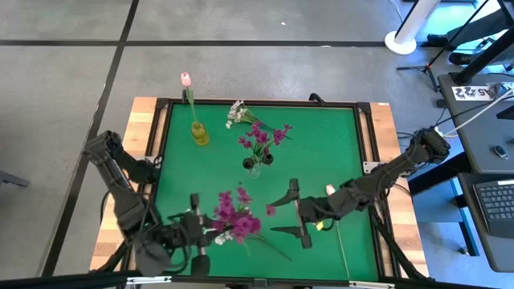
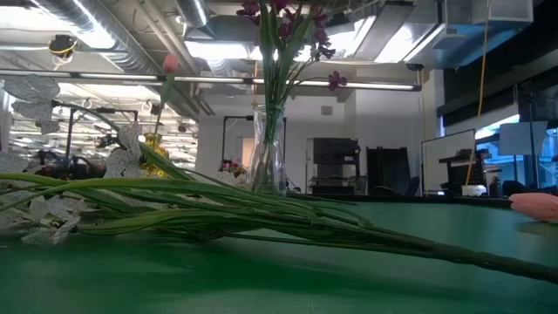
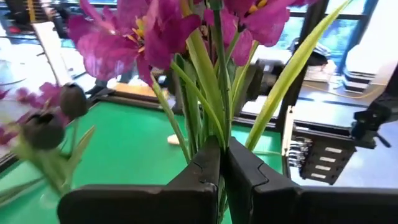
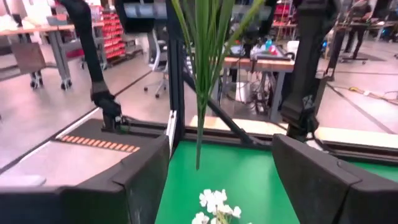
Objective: Sort flowers into vase by color
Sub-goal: Put the violet flowers into the transparent vase
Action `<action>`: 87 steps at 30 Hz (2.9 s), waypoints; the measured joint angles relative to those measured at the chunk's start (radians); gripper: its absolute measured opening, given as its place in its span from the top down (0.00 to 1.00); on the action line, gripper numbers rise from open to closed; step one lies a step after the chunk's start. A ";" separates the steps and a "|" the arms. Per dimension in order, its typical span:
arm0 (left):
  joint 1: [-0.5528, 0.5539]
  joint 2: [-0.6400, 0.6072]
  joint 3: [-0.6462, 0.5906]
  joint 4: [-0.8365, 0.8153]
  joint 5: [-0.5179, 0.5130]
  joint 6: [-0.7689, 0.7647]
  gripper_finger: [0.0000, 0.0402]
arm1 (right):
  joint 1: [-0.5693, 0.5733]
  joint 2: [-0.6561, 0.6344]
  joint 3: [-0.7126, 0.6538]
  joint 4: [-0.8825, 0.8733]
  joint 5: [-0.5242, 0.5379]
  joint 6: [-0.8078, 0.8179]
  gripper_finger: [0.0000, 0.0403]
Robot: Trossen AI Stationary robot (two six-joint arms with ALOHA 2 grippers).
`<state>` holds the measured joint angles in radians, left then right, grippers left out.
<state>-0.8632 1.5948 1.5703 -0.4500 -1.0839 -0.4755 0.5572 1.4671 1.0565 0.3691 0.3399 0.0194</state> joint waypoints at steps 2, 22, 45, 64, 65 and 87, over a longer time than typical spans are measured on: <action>0.034 0.000 0.000 0.050 0.053 0.056 0.99 | -0.011 0.024 0.000 0.035 -0.027 0.001 0.30; 0.268 0.008 0.000 0.339 0.463 0.310 0.99 | -0.016 0.069 0.000 0.344 -0.020 -0.055 0.30; 0.293 0.008 0.000 0.327 0.480 0.311 0.87 | -0.016 0.069 0.000 0.341 0.008 -0.058 0.96; 0.030 -0.196 0.003 -0.060 -0.149 0.199 0.61 | -0.014 -0.116 0.000 0.054 0.229 -0.157 0.98; 0.017 -0.207 0.003 -0.124 -0.178 0.133 0.61 | -0.014 -0.127 0.000 0.032 0.237 -0.158 0.98; 0.147 -0.265 -0.422 -0.865 -0.123 -1.089 0.61 | -0.203 -0.361 -0.568 0.626 0.017 -0.069 0.98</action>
<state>-0.7159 1.3295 1.1483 -1.3155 -1.2066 -1.5641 0.3539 1.1059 0.4887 0.9946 0.3568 -0.0492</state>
